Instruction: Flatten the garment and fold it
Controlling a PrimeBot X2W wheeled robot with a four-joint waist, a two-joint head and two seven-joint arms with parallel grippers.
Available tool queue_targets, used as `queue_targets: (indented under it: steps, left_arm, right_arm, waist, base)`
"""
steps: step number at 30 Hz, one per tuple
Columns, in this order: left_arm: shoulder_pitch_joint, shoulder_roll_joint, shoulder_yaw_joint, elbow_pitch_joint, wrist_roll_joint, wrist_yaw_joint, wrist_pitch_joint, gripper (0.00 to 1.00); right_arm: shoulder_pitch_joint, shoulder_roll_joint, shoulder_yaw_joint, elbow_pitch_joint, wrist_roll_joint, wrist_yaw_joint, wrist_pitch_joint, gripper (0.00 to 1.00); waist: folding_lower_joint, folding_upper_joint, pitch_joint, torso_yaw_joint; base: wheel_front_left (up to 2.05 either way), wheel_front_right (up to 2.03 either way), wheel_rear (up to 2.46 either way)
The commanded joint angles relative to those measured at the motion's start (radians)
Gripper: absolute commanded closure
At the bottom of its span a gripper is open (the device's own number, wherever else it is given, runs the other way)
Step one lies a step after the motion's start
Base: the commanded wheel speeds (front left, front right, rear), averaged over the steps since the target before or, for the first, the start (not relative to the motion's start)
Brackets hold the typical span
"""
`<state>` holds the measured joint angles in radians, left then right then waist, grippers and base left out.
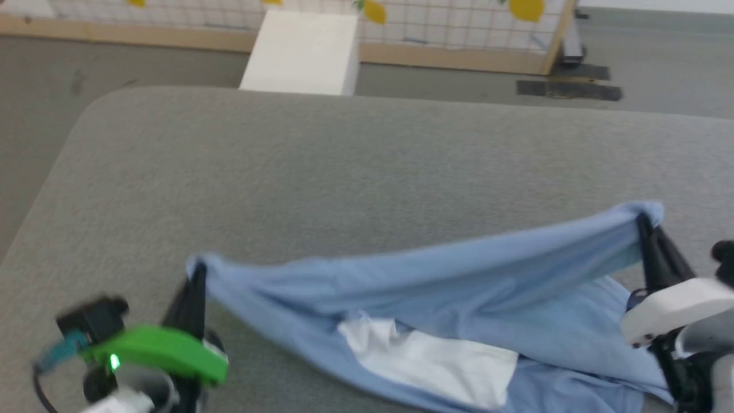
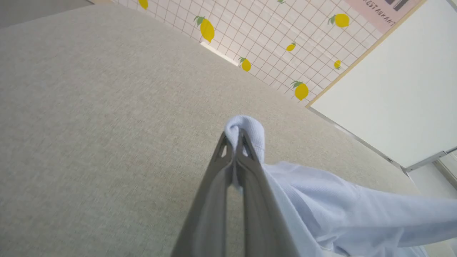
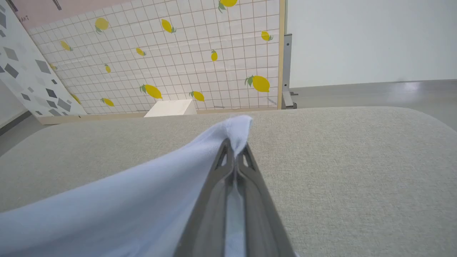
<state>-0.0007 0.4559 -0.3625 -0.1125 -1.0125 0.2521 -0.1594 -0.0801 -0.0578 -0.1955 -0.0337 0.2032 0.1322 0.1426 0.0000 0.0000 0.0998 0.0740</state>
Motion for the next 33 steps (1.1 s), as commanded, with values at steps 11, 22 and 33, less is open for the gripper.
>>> queue_targets:
  steps: [11,22,33]
  left_arm:
    - [-0.497,0.036,0.061,-0.097,-0.063,-0.081,0.162,1.00]
    - [-1.115,0.013,0.098,0.096,-0.022,-0.063,0.255,1.00]
    - [-1.631,-0.035,0.133,0.386,0.072,-0.098,0.137,1.00]
  right_arm:
    - [-0.257,-0.213,0.041,-0.247,-0.015,-0.002,0.290,1.00]
    - [-0.803,-0.349,0.170,-0.081,-0.005,-0.002,0.380,1.00]
    - [-1.290,-0.270,0.159,0.232,-0.144,-0.002,0.195,1.00]
  waist:
    - [0.0000,0.0000,0.029,-0.106]
    - [0.0000,0.0000,0.290,-0.155]
    - [0.0000,0.0000,0.481,-0.190]
  base:
    - [0.00,0.00,0.00]
    - [0.00,0.00,0.00]
    - [0.00,0.00,0.00]
